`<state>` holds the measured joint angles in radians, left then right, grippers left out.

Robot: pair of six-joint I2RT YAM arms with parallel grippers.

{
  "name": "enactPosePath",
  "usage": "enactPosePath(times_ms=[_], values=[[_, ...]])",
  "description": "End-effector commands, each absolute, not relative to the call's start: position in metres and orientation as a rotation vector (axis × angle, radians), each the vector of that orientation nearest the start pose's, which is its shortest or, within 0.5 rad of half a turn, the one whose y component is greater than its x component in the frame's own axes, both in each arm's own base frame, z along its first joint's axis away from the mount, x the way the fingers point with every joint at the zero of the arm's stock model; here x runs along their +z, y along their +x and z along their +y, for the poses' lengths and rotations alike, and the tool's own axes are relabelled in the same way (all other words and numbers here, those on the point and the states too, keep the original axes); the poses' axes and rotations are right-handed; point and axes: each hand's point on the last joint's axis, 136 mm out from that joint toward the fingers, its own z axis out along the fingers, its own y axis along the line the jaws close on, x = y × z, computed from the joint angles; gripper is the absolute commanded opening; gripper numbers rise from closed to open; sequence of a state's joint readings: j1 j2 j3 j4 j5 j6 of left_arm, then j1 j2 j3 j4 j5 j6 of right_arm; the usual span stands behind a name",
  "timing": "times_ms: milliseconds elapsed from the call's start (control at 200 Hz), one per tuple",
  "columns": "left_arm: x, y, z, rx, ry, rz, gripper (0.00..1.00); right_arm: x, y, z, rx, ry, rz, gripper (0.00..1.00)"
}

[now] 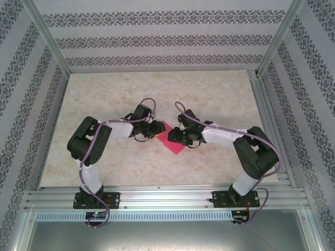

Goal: Fold a paper plane with a square sheet of paper (pick it up from the middle)

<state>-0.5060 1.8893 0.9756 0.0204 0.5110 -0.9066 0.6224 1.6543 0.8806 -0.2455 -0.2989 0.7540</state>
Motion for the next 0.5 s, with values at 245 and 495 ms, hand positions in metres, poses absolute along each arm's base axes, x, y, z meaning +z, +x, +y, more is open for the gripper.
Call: enactPosePath(times_ms=[245,495], values=[[0.031,0.345,-0.29,-1.197,-0.288,2.718,0.34,0.061,0.286,0.201,0.762,0.256,2.693,0.44],[0.054,0.348,-0.305,-1.241,-0.185,2.695,0.35,0.046,0.28,0.19,0.807,0.369,2.707,0.46]])
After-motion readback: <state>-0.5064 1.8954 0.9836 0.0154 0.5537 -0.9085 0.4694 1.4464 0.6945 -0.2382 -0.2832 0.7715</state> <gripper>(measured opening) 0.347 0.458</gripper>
